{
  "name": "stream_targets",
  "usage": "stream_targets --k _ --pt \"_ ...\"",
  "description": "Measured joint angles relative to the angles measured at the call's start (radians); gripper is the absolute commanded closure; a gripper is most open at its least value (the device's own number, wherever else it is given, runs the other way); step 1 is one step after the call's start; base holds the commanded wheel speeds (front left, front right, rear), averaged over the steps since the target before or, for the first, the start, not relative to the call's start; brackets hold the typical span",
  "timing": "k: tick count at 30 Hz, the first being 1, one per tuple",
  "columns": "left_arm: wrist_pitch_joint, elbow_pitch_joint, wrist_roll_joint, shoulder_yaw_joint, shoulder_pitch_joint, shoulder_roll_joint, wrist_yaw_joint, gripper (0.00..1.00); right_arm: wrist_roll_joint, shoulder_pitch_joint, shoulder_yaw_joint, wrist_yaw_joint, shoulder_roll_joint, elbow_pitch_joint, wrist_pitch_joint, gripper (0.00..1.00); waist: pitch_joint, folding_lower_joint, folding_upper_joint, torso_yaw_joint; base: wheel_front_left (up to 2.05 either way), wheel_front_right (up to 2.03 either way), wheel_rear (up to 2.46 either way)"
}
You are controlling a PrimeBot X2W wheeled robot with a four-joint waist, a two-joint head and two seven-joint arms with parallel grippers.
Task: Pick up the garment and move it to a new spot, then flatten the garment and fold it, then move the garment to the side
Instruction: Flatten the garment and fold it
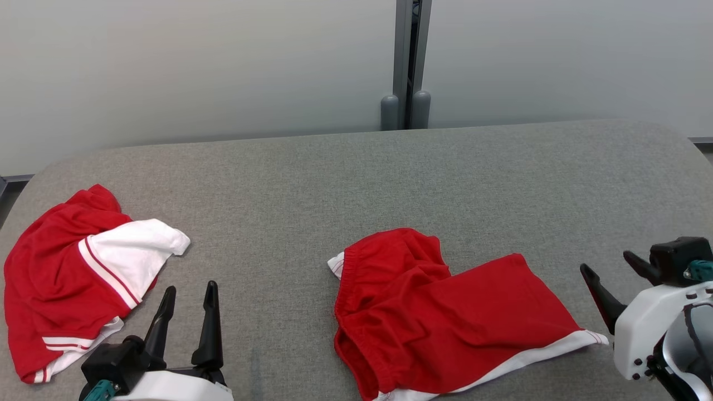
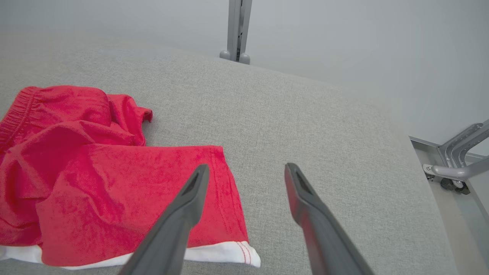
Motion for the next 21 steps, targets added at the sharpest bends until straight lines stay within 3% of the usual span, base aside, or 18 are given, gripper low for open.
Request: stream_targets --k 8,15,21 --pt "0.005 -0.007 0.0 -0.01 0.0 0.003 0.003 0.0 -0.017 -0.014 0.006 0.0 0.085 -0.059 -0.168 0.0 0.005 0.0 0.0 0.008 0.0 0.0 0.0" --pt "0.009 -0.019 0.001 -0.019 -0.009 0.007 0.003 0.0 -0.032 -0.022 -0.032 0.0 0.212 0.003 -0.387 0.0 0.02 0.0 0.0 0.018 0.0 0.0 0.0" --pt "0.018 -0.03 0.002 -0.035 -0.015 0.008 0.005 0.0 -0.04 -0.026 -0.044 0.0 0.237 0.096 -0.505 0.0 0.023 0.0 0.0 0.02 0.0 0.0 0.0"
